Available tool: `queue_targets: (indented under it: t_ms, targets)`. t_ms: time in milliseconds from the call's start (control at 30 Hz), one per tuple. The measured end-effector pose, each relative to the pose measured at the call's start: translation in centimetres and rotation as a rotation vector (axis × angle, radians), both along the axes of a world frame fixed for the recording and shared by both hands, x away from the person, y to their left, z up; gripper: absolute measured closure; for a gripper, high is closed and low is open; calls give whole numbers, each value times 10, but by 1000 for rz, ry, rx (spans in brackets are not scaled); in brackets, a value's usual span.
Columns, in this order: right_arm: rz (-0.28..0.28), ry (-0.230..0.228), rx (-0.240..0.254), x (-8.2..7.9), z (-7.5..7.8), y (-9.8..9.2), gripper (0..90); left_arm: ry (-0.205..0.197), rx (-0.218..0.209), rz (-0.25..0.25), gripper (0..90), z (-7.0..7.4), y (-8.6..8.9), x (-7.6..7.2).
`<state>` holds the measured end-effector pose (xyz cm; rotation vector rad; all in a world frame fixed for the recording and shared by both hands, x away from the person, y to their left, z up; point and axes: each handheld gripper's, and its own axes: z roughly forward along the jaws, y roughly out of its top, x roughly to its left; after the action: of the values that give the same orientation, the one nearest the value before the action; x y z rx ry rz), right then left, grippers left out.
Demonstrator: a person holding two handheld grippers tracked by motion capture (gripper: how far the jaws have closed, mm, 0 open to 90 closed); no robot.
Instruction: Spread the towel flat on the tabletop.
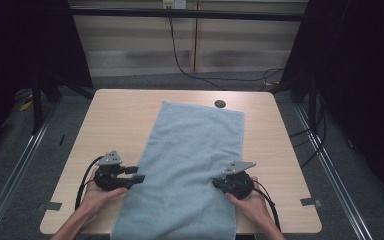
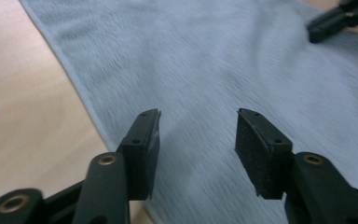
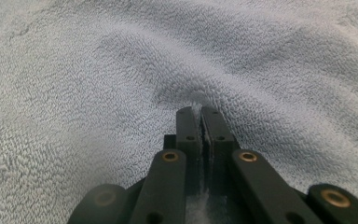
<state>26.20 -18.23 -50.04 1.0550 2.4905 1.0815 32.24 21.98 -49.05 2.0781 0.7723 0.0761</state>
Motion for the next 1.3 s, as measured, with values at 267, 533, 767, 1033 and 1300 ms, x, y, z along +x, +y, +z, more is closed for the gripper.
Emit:
queue_targets:
  t_ms: [267,533,767,1033,1300]
  targets:
    - [-2,32,61,1,4,-8,717,-16,16,43,448,-9,-20,39]
    - [-155,8,55,30,12,-37,483,-44,70,35,476,-14,-35,54]
    - [-172,15,6,38,3,-38,393,-108,172,13,694,-14,-41,39]
    - [-122,-30,-35,43,-2,-23,646,-29,81,7,831,-16,-17,23]
    - [-52,38,43,38,-2,-10,847,5,50,10,839,-16,3,-12]
